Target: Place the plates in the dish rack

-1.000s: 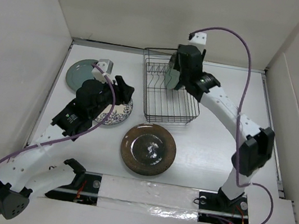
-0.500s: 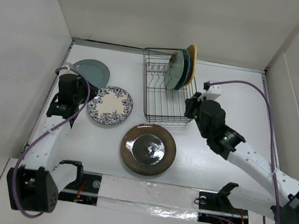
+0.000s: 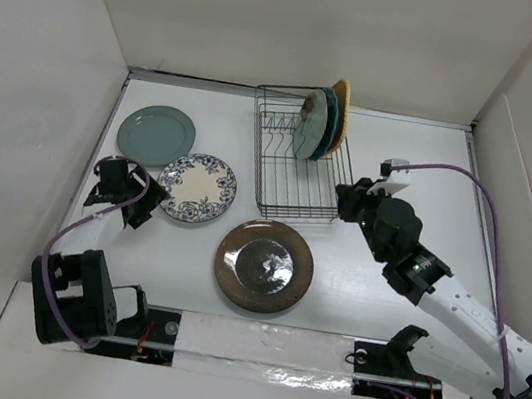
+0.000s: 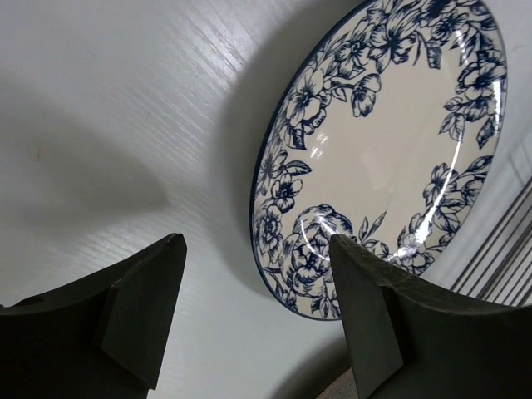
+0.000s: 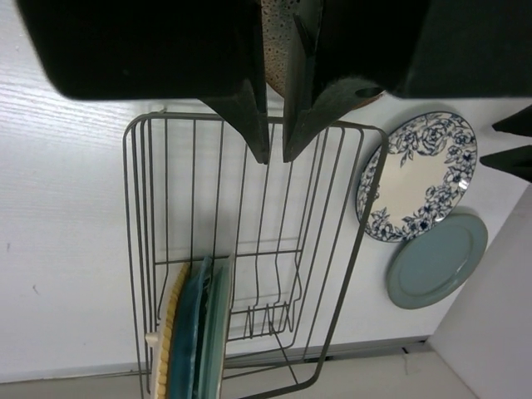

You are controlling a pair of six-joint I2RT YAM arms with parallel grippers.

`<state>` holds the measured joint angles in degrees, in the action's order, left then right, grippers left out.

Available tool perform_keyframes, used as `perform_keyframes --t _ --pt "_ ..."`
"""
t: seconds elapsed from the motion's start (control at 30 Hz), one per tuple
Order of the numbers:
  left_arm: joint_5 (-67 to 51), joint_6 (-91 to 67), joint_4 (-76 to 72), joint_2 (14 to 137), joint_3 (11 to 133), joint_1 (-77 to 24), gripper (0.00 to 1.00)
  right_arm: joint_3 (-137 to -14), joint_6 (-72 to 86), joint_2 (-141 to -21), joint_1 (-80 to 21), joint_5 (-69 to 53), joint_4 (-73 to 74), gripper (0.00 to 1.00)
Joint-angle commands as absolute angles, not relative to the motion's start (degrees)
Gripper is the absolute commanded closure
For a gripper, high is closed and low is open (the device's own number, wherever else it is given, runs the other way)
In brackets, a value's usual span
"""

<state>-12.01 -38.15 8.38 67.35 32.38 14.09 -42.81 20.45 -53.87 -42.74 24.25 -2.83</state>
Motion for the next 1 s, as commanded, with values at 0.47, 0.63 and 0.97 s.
perform_keyframes --t 0.47,0.63,0.97 --pt "-13.3 -42.7 -2.2 77.6 32.0 10.4 0.56 -40.1 21.7 -49.3 -39.1 18.7 -6.3 0.73" --pt "-14.1 -43.9 -4.2 79.6 30.9 10.4 0.62 -39.3 22.1 -47.5 -38.1 17.9 -6.2 0.73" --pt "-14.1 -42.7 -2.6 77.3 29.9 9.8 1.00 -39.3 22.5 -46.2 -37.4 18.0 -5.7 0.73"
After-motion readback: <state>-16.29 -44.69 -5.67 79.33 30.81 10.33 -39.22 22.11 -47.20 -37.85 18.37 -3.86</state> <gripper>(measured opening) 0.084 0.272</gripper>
